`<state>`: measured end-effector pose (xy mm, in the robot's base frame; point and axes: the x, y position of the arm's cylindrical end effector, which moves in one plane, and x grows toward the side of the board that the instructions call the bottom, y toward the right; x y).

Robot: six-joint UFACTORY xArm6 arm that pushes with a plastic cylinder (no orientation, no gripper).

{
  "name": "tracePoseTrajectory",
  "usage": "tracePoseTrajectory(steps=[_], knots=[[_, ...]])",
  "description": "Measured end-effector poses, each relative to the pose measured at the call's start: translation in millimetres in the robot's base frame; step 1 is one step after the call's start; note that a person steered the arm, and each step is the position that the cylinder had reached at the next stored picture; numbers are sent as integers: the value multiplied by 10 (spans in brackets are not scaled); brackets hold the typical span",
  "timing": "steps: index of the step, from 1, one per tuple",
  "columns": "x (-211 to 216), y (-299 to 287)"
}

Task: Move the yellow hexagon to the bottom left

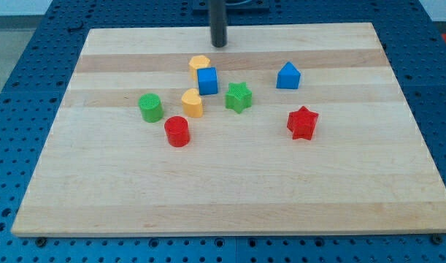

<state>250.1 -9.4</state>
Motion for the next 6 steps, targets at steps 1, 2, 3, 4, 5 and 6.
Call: tracePoseTrajectory(steps=[1, 2, 3, 4, 5, 6], knots=[[441, 146], [610, 136], [633, 131], [690, 8], [626, -140], [614, -360]])
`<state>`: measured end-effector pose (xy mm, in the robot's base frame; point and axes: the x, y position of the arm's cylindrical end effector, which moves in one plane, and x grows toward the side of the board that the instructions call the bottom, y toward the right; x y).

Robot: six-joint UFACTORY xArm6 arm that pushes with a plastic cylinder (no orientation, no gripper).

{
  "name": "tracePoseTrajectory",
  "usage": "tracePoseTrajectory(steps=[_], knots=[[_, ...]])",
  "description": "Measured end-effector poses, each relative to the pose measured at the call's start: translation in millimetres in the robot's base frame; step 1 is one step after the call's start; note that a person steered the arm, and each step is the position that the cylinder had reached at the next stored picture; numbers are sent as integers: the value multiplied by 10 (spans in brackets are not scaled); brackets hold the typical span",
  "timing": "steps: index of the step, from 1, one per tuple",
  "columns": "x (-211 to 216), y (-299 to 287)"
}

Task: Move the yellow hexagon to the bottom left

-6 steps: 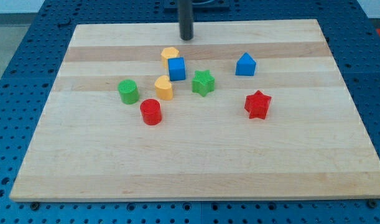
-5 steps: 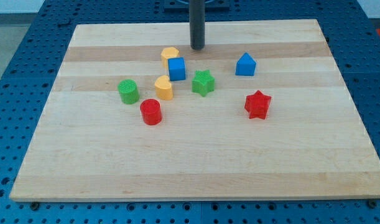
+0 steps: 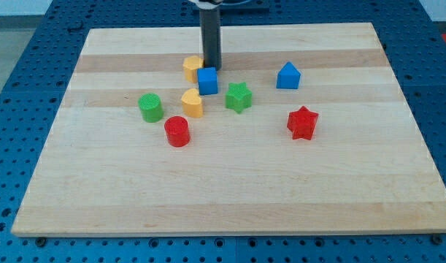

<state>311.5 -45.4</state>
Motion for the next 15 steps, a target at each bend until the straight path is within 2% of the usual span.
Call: tracePoseTrajectory(steps=[6, 8, 11, 15], knots=[[543, -1444], [607, -1929], [1106, -1980], [2032, -2024]])
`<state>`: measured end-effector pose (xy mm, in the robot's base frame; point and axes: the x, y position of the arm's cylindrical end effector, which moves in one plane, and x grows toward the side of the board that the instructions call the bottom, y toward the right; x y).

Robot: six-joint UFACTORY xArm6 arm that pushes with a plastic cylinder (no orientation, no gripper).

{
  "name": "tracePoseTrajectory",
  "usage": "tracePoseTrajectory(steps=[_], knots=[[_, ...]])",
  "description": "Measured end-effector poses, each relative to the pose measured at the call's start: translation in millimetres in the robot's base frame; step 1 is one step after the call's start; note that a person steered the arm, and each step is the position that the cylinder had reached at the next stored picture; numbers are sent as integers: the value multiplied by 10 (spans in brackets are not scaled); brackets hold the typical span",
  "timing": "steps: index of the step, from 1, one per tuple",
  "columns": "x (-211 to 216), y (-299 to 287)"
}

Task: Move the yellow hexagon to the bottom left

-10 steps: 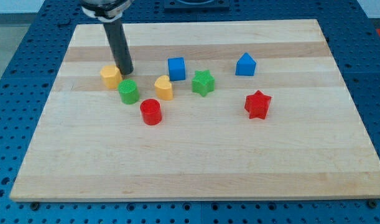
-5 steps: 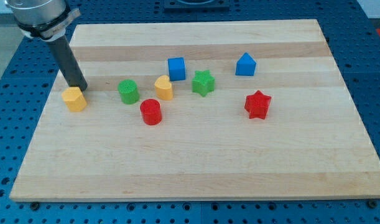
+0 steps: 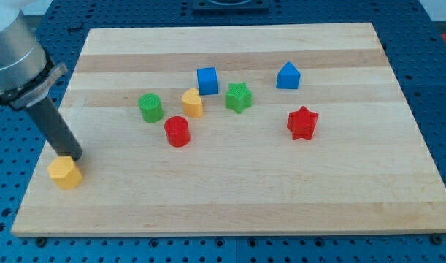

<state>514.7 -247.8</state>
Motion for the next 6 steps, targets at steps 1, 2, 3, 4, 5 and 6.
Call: tracePoseTrajectory(steps=[1, 2, 3, 4, 5, 6], knots=[[35, 29], [38, 203], [157, 273], [330, 265], [353, 189], [390, 48]])
